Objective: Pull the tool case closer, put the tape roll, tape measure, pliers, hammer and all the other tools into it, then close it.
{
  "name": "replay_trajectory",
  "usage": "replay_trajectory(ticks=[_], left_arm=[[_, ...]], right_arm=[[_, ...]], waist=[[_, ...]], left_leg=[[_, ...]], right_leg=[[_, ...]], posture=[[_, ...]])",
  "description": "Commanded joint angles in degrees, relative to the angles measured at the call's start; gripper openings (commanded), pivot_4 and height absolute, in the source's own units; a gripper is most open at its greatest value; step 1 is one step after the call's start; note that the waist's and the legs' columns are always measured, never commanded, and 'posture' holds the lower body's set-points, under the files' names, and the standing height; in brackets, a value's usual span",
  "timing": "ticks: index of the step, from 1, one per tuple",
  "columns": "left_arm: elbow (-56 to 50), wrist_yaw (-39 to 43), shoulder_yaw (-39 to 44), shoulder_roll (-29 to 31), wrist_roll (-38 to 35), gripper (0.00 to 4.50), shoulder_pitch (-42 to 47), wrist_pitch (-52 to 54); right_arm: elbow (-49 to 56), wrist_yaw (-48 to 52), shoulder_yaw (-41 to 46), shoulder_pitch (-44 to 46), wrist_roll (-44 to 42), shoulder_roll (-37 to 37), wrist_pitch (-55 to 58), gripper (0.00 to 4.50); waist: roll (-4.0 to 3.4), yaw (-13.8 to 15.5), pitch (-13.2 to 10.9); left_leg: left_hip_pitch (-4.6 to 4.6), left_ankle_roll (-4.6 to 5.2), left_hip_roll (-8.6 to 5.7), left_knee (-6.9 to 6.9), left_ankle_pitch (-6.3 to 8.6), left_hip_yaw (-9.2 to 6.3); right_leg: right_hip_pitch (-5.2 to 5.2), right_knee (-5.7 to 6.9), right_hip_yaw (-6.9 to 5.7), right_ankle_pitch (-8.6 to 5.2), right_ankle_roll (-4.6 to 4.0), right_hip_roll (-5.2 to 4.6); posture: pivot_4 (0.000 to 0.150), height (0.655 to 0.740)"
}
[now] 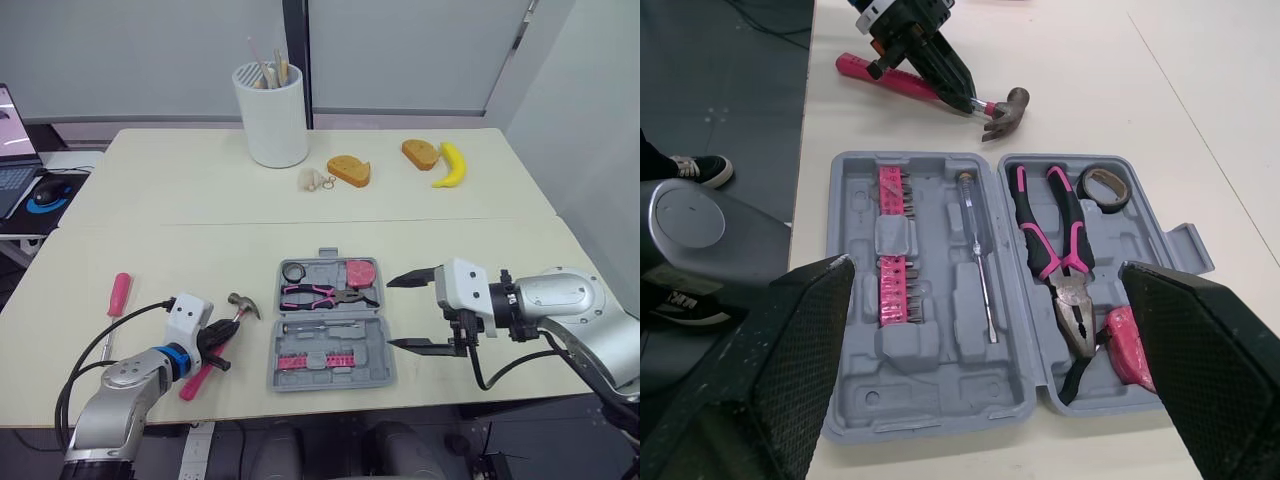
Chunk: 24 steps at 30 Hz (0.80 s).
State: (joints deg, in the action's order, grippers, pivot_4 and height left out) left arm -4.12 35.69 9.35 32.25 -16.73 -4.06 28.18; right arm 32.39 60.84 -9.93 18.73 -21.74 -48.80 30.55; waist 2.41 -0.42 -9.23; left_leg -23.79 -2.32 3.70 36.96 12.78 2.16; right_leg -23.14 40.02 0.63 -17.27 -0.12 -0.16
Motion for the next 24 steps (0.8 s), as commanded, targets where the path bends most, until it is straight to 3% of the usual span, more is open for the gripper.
replay_trajectory(ticks=[1,10,15,24], left_arm=[[-0.1,1.6,1.2,0.3,-0.9,0.43,-0.2,-2.6],[4.2,13.5,4.1,7.3,-3.7,3.30,1.3,-8.5],[6.3,16.2,1.7,8.7,-2.3,3.30,2.9,-8.6],[7.9,8.1,-2.2,5.5,3.2,3.30,4.8,-6.8]], right_arm=[[1.5,-0.1,0.7,0.9,-0.1,0.0,-1.1,4.50],[2.9,-0.6,1.2,2.1,-2.5,1.6,0.8,4.50],[3.6,-1.1,1.1,3.0,-4.7,3.3,2.0,4.50],[3.7,-1.6,0.0,3.0,-4.2,3.6,1.7,4.50]], waist=[[0.00,0.0,0.0],[0.01,0.0,0.0],[0.00,0.0,0.0],[0.01,0.0,0.0]], left_leg=[[0.00,0.00,0.00,0.00,0.00,-0.01],[0.00,0.00,0.00,0.00,0.00,-0.04],[-0.01,0.00,0.03,0.00,0.00,0.02],[-0.02,0.00,0.02,0.00,0.00,0.01]], right_leg=[[0.00,0.00,-0.01,0.00,0.00,0.00],[-0.01,0.00,-0.06,0.00,-0.01,0.02],[0.00,0.00,-0.01,0.00,0.00,-0.02],[-0.01,-0.01,-0.01,0.00,0.00,-0.02]], posture=[[0.150,0.7337],[0.150,0.7337],[0.150,0.7337],[0.150,0.7337]])
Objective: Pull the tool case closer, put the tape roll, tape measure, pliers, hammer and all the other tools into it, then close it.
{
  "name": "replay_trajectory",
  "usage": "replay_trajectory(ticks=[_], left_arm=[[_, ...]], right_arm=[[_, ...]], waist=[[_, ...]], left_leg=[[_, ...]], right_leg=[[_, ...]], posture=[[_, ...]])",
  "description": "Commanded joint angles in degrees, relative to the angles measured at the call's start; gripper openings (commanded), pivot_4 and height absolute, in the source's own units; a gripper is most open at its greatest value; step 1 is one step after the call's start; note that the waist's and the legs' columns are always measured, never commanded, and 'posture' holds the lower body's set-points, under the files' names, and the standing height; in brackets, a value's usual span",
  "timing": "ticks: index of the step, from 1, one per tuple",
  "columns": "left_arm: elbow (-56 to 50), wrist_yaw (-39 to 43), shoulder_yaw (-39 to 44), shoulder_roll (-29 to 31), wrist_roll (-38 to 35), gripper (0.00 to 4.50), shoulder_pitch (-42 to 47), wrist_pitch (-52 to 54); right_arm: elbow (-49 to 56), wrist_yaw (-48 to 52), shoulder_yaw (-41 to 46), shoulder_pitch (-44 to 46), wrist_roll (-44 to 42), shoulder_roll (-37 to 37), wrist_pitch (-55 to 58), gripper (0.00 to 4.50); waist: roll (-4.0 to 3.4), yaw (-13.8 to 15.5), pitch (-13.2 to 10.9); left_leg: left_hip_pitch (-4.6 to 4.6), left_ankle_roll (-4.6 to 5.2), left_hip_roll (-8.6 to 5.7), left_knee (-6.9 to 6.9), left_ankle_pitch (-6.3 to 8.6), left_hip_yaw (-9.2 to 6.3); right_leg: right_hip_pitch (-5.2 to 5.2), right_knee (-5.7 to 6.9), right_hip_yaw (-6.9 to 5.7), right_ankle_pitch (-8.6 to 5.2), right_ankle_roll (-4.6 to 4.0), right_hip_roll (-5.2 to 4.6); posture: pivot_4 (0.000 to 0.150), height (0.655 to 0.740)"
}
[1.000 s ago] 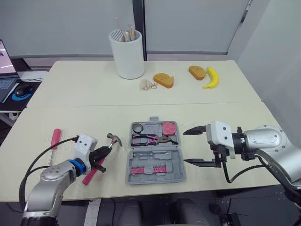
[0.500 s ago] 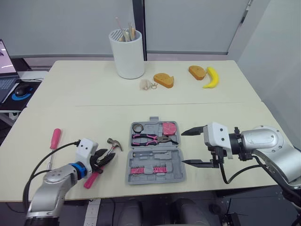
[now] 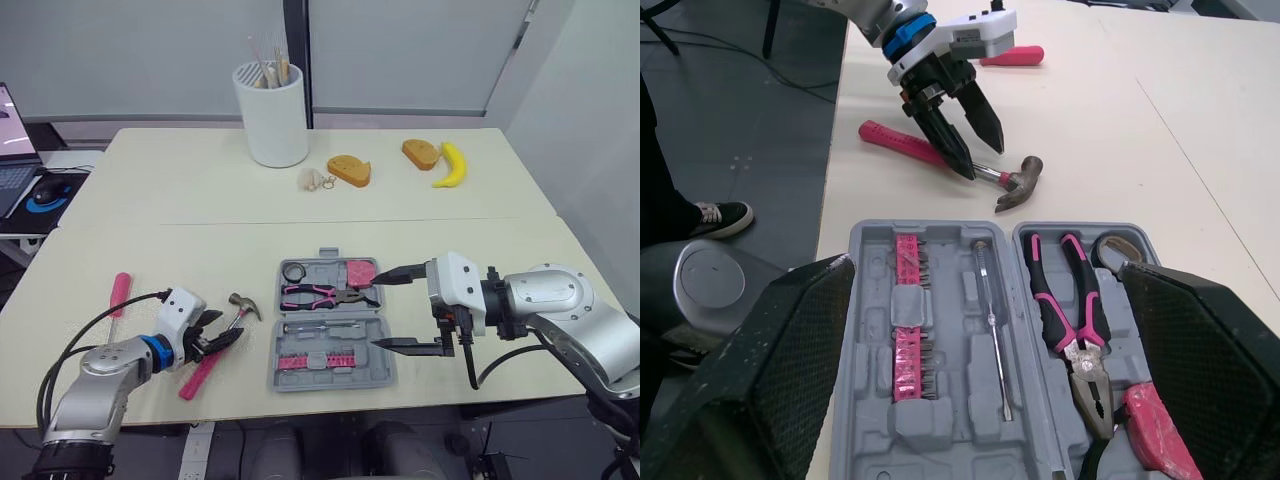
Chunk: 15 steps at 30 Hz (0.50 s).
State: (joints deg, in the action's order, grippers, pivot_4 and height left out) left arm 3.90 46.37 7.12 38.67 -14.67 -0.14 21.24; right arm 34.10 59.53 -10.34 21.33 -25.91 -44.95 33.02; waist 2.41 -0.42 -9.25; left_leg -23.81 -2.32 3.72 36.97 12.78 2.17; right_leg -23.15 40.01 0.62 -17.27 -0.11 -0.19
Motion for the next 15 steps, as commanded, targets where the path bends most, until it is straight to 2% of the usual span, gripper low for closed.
replay_trajectory(ticks=[1,2,5,13,15], left_arm=[[0.0,-3.2,-0.2,-1.3,1.5,3.30,1.0,0.1],[0.2,-4.0,-0.5,-1.6,2.0,3.30,1.1,0.4],[-0.1,-5.3,-1.9,-1.9,3.2,2.69,0.4,2.0],[-2.0,-5.1,-2.5,-1.3,2.9,0.19,-2.8,3.3],[-2.5,-5.4,-1.7,-1.4,2.4,0.07,-3.2,3.1]], right_arm=[[1.8,-0.3,0.4,0.4,0.2,-0.3,-0.9,4.50],[1.7,-0.3,0.3,0.7,0.3,-0.3,-0.9,4.50],[1.2,-0.2,0.0,1.7,0.4,-0.2,-0.5,4.50],[1.3,-0.4,0.2,2.2,0.4,-0.6,-0.1,4.50],[1.7,-0.7,0.3,1.9,0.4,-0.7,0.0,4.50]], waist=[[0.00,0.0,0.0],[0.00,0.0,0.0],[-0.02,0.0,0.0],[-0.08,0.0,0.1],[-0.09,-0.1,0.1]], left_leg=[[0.00,0.00,0.00,0.00,0.00,-0.01],[0.00,0.00,0.00,0.00,0.00,-0.02],[0.01,0.00,-0.01,0.00,0.00,-0.02],[0.03,0.00,0.02,-0.01,0.00,0.00],[0.04,0.00,0.01,-0.01,0.00,0.01]], right_leg=[[0.00,0.00,-0.02,0.00,0.00,0.00],[0.00,0.00,-0.03,0.00,0.00,0.01],[0.00,0.01,-0.02,0.00,0.00,0.02],[0.01,0.02,0.02,0.00,0.00,0.00],[0.01,0.02,0.02,0.00,0.00,0.00]], posture=[[0.150,0.7337],[0.150,0.7337],[0.150,0.7337],[0.150,0.7337],[0.150,0.7337]])
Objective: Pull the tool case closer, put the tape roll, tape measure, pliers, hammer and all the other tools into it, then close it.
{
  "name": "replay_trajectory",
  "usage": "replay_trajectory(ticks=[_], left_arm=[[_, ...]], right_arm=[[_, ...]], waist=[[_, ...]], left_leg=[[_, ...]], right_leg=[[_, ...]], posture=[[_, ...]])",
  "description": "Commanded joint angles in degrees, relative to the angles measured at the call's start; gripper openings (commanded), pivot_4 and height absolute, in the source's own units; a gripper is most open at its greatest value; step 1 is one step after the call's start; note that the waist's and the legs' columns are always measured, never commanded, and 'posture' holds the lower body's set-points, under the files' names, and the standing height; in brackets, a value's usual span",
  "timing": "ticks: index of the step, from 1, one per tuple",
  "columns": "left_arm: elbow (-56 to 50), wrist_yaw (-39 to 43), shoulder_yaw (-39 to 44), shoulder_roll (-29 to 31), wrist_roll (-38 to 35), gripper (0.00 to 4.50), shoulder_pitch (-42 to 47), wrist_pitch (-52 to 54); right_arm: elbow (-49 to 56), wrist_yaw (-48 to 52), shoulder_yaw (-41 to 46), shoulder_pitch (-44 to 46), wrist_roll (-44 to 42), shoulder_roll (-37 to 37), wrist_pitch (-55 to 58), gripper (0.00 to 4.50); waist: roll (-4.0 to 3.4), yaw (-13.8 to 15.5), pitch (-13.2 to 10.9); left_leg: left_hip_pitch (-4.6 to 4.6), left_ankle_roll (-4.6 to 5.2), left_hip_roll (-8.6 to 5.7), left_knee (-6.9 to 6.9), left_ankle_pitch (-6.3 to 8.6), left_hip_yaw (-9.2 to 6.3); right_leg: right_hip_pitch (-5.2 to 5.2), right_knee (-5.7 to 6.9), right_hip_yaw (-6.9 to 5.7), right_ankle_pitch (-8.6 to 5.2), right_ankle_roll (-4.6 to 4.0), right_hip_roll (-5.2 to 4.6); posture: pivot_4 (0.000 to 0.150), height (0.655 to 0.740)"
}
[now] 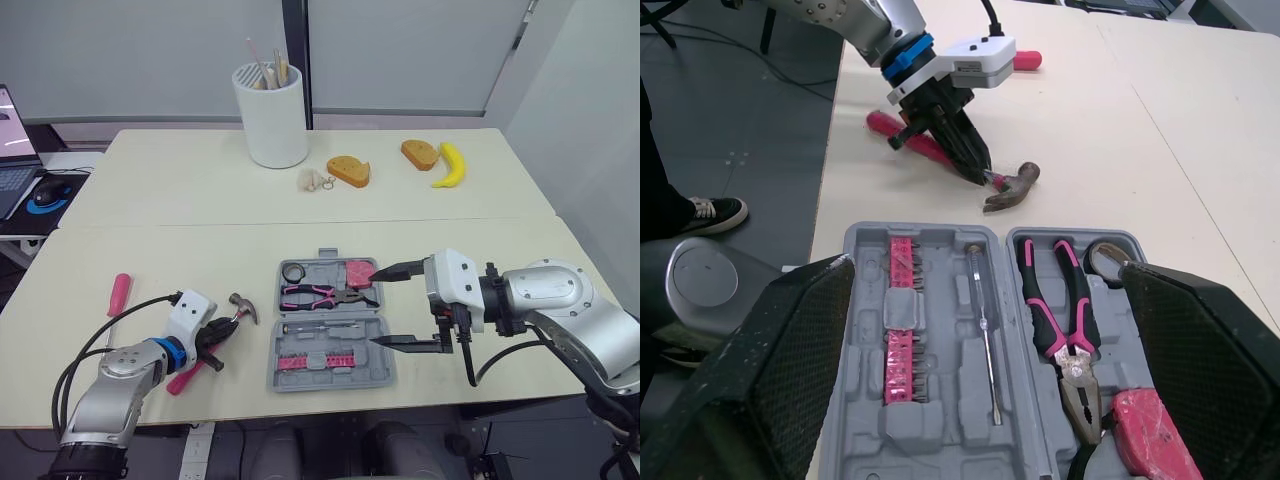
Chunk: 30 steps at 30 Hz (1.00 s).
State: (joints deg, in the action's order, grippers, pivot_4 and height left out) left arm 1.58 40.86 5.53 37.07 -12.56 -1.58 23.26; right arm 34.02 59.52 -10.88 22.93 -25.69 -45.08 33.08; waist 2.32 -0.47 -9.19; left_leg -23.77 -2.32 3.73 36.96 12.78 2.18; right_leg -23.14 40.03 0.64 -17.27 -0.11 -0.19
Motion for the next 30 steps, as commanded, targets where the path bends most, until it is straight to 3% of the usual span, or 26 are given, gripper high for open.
replay_trajectory(ticks=[1,5,11,16,24,30], left_arm=[[-0.4,0.2,0.4,0.2,0.0,0.07,-2.0,0.6],[-1.7,1.5,3.4,1.5,-1.5,0.07,-3.1,-1.2],[-8.4,10.5,8.3,7.8,-7.9,0.07,-2.4,-2.4],[-16.1,16.3,5.8,11.8,-11.8,0.07,0.4,1.7],[-24.4,20.3,-16.6,11.9,-3.3,0.07,13.6,5.0],[-27.0,16.7,-31.0,3.9,2.8,0.07,22.2,13.7]], right_arm=[[2.0,-0.7,0.9,0.1,0.2,-0.6,-0.1,4.50],[2.5,-1.2,1.2,-0.3,0.0,-0.9,0.1,4.50],[2.9,-1.3,2.8,-1.0,-1.1,-2.2,0.2,4.50],[3.3,-1.0,4.3,-1.6,-2.0,-3.4,0.9,4.50],[6.5,0.2,9.5,-7.9,-4.3,-9.3,3.3,4.50],[7.8,1.8,14.4,-16.1,-3.4,-14.5,1.6,4.50]], waist=[[0.00,0.0,0.0],[0.00,-0.2,0.0],[0.07,-0.2,-0.1],[0.09,0.3,-0.1],[0.08,0.3,-0.2],[0.09,0.2,-0.2]], left_leg=[[0.00,0.00,0.00,0.00,0.00,0.00],[0.00,0.00,0.02,0.00,0.00,0.02],[-0.03,0.00,0.09,-0.01,0.00,-0.04],[-0.07,0.00,0.00,0.01,0.00,-0.01],[-0.10,0.00,-0.12,0.00,0.00,0.08],[-0.11,0.00,-0.22,0.05,0.00,0.10]], right_leg=[[0.00,0.00,0.00,0.00,0.00,0.00],[-0.01,-0.01,0.04,0.00,0.00,0.00],[-0.04,0.00,-0.06,-0.01,-0.01,0.01],[-0.01,-0.02,-0.05,-0.01,0.00,-0.04],[-0.03,-0.06,0.07,-0.01,0.04,0.14],[-0.02,-0.06,0.13,-0.01,0.06,0.29]], posture=[[0.150,0.7337],[0.150,0.7337],[0.150,0.7337],[0.150,0.7337],[0.150,0.7337],[0.150,0.7337]])
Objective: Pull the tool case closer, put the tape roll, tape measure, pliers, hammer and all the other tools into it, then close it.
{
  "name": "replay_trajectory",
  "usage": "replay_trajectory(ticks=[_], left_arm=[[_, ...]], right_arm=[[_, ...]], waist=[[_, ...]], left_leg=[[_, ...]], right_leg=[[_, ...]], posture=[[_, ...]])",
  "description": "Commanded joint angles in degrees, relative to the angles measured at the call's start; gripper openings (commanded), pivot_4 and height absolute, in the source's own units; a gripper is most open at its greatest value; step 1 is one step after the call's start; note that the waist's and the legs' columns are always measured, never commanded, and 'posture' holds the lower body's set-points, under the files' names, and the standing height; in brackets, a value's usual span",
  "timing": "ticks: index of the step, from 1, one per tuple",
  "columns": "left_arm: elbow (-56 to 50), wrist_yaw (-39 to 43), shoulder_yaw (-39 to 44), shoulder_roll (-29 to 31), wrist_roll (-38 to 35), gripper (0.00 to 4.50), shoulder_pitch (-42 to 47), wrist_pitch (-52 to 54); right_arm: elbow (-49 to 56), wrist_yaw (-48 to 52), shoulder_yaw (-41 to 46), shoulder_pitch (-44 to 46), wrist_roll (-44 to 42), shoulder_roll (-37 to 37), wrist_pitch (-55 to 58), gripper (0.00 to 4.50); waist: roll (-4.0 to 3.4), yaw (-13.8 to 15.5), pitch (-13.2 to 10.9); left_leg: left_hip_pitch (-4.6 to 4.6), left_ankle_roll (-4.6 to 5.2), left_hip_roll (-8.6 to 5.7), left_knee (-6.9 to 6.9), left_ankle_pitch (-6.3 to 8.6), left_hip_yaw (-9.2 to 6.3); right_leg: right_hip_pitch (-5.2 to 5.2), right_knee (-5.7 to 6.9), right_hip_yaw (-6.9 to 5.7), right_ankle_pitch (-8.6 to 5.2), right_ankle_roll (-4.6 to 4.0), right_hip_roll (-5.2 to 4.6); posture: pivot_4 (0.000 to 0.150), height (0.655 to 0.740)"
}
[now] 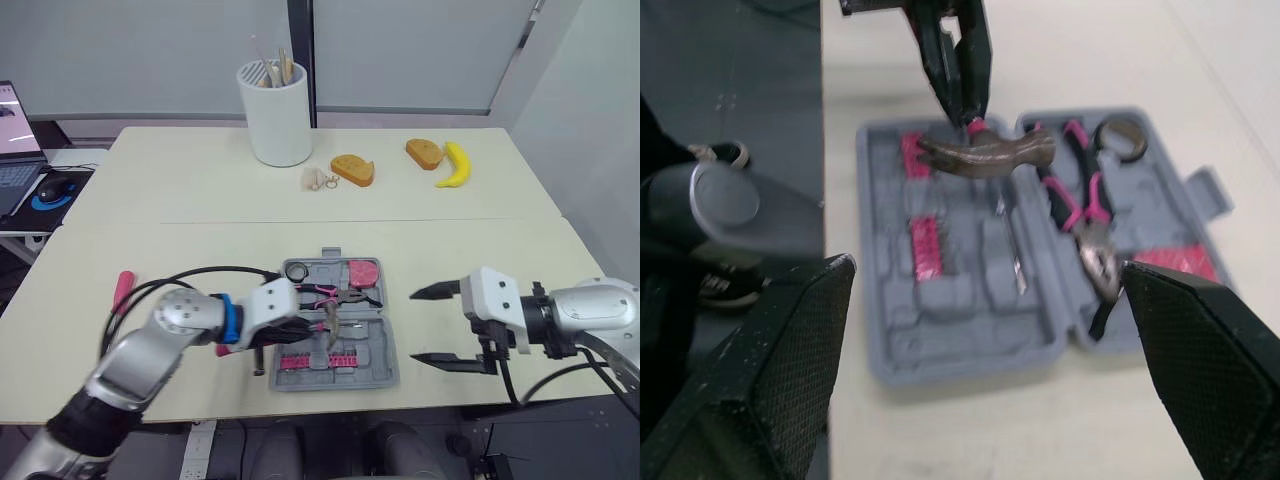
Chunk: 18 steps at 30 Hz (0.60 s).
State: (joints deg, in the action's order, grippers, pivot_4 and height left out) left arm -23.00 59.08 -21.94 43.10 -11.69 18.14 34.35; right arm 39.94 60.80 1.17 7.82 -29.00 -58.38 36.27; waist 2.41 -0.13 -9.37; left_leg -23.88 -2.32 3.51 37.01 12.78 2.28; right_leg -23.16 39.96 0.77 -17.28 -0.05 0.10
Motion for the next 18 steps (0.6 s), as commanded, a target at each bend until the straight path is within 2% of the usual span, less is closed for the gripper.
replay_trajectory(ticks=[1,7,18], left_arm=[[-1.6,-1.7,-4.9,-2.6,3.3,0.07,3.4,2.6],[2.2,-4.1,-10.0,-7.5,6.6,0.07,8.6,7.7],[2.8,-5.7,-13.2,-9.9,8.8,0.07,10.1,12.3]], right_arm=[[2.0,0.4,2.4,-1.4,-0.1,-1.2,-1.7,4.50],[1.8,0.6,1.3,-2.4,1.2,-1.4,-3.0,4.50],[1.0,0.7,0.2,-1.8,1.5,-1.3,-3.7,4.50]], waist=[[0.03,-0.4,0.0],[-0.04,-0.5,0.0],[-0.04,-0.2,0.0]], left_leg=[[0.02,0.00,0.01,0.01,0.00,0.01],[0.07,0.02,0.14,0.00,-0.01,-0.39],[0.04,0.02,0.11,0.03,-0.01,-0.33]], right_leg=[[0.00,0.00,0.03,-0.01,0.02,0.05],[0.00,0.06,-0.02,-0.12,0.20,0.47],[0.01,0.02,0.06,-0.04,0.05,0.44]], posture=[[0.150,0.7337],[0.150,0.7337],[0.150,0.7337]])
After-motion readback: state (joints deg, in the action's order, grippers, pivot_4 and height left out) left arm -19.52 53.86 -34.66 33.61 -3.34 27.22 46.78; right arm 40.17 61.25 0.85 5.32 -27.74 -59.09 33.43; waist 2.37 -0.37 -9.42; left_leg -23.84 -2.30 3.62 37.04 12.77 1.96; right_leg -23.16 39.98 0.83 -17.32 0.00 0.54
